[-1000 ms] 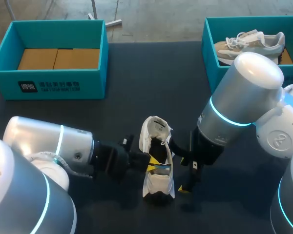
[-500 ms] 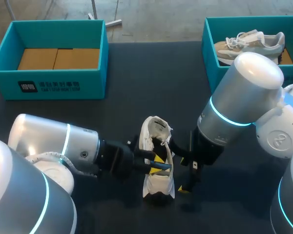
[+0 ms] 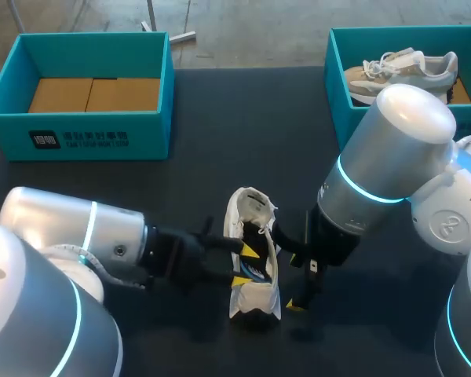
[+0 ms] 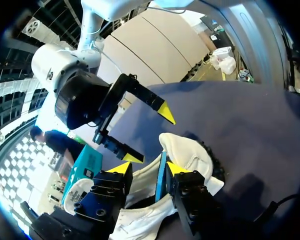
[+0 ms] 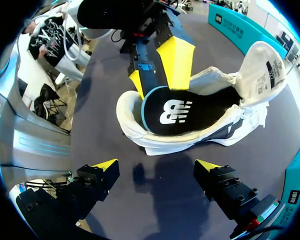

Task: Take the shoe out of the shoebox, open the shoe tongue, remove and reinsert the insole, then place the shoe into the shoebox

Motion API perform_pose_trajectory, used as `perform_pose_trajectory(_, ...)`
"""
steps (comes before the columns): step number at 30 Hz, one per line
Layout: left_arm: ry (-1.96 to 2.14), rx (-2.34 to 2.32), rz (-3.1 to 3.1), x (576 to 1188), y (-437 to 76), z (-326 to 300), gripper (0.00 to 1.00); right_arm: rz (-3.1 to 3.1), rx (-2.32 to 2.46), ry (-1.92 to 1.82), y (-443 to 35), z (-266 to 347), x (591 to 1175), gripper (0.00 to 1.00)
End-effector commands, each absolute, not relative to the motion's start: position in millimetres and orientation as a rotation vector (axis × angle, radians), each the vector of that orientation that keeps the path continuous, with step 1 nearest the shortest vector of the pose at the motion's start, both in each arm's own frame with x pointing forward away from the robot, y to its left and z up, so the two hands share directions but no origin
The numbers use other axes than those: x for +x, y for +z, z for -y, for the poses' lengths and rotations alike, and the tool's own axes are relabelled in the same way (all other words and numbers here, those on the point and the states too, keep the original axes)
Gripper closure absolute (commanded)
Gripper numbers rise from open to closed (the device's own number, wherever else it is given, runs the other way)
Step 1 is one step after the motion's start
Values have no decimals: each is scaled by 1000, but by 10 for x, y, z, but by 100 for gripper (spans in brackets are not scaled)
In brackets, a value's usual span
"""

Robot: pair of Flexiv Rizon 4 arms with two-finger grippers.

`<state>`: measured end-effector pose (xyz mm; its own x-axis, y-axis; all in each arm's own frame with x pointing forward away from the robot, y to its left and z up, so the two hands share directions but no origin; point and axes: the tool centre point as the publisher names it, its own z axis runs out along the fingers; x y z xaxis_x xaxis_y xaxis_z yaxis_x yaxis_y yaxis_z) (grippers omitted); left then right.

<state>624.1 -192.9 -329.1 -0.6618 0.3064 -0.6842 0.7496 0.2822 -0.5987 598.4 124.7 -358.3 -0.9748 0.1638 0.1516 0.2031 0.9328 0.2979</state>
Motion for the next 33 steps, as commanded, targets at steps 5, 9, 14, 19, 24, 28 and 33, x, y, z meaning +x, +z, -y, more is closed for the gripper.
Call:
perform_pose_trajectory(5,-1305,1005,-2183,6206,-3130,1688,57,2968,-284,-477,-3603,-1260,5975,0)
perform_pose_trajectory(9,-1271,1033,-2213,6217,-3122,1636,58,2968,-284,-477,-3603,-1260,5975,0)
perform_pose_trajectory(14,-1239,1083,-2256,6251,-3084,1554,59,2968,-284,-477,-3603,-1260,5975,0)
perform_pose_trajectory(19,-1216,1113,-2280,6300,-3045,1512,60,2969,-271,-487,-3579,-1190,5977,0)
perform_pose_trajectory(24,-1190,1189,-2316,6348,-3009,1483,62,2947,-209,-482,-3507,-952,6002,0)
perform_pose_trajectory(28,-1137,1252,-2342,6355,-2980,1476,63,2958,-193,-479,-3386,-680,5987,0)
perform_pose_trajectory(33,-1082,1357,-2390,6357,-2963,1476,69,2961,-217,-470,-3300,-364,5987,0)
